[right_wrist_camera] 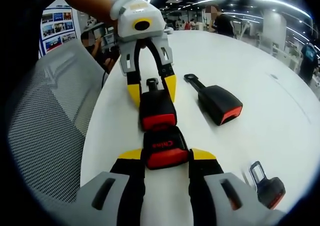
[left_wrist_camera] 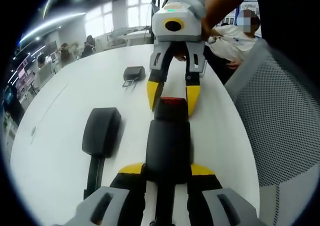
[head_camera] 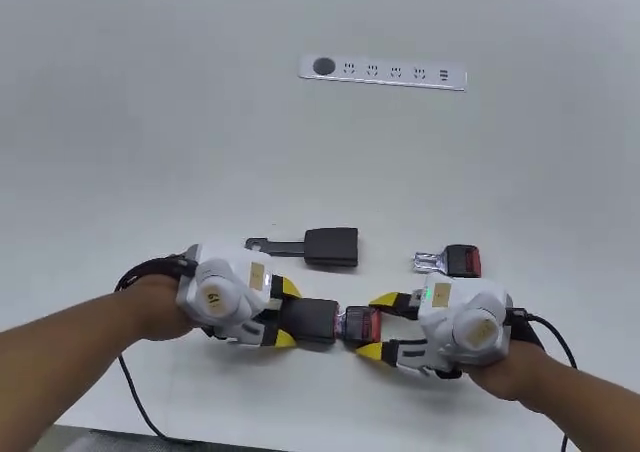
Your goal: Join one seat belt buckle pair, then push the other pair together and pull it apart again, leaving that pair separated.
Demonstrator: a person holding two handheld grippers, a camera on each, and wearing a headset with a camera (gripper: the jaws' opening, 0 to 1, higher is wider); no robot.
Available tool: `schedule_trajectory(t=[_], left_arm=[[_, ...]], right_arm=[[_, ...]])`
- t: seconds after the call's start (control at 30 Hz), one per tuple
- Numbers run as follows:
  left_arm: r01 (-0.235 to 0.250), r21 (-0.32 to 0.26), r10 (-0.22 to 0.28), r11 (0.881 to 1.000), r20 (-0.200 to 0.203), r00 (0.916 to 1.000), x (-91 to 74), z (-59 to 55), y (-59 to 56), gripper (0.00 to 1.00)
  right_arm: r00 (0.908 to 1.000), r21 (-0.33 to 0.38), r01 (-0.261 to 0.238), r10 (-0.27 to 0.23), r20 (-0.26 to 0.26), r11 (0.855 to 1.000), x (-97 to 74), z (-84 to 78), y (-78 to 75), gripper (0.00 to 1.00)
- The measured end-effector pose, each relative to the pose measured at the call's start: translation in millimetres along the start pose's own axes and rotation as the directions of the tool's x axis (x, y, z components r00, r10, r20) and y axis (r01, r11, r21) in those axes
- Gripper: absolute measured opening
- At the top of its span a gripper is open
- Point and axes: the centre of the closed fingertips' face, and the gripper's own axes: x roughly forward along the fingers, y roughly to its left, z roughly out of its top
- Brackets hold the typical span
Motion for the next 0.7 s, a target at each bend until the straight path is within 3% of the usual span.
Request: schedule_trajectory(t=[0.1, 0.23, 0.27, 0.7], left_arm=[[0.011, 0.023, -0.011, 1.000, 0.008, 0.9999, -0.7, 0.6, -1.4, 0.32], [0.026, 0.028, -0.027, 0.999, 0.020, 0.9994, -1.4, 1.4, -0.3, 0.32], [0.029, 0.027, -0.030, 0.999, 0.024, 0.9993, -1.1, 0.3, 0.2, 0.32], [0.043, 0.031, -0.044, 0.999, 0.054, 0.9976, -0.3, 0.6, 2.1, 0.31]], right_arm=[[1.0000, -0.033, 0.005, -0.005, 0.000, 0.999, -0.8, 2.2, 1.9, 0.32], [0.9997, -0.027, -0.002, 0.003, 0.024, 1.000, -3.6, 4.5, 3.6, 0.32], [0.9996, -0.068, -0.001, 0.002, 0.027, 0.998, -4.1, 5.6, 3.9, 0.31], [0.9976, -0.039, -0.018, 0.021, 0.067, 0.999, -7.1, 4.1, 4.8, 0.31]])
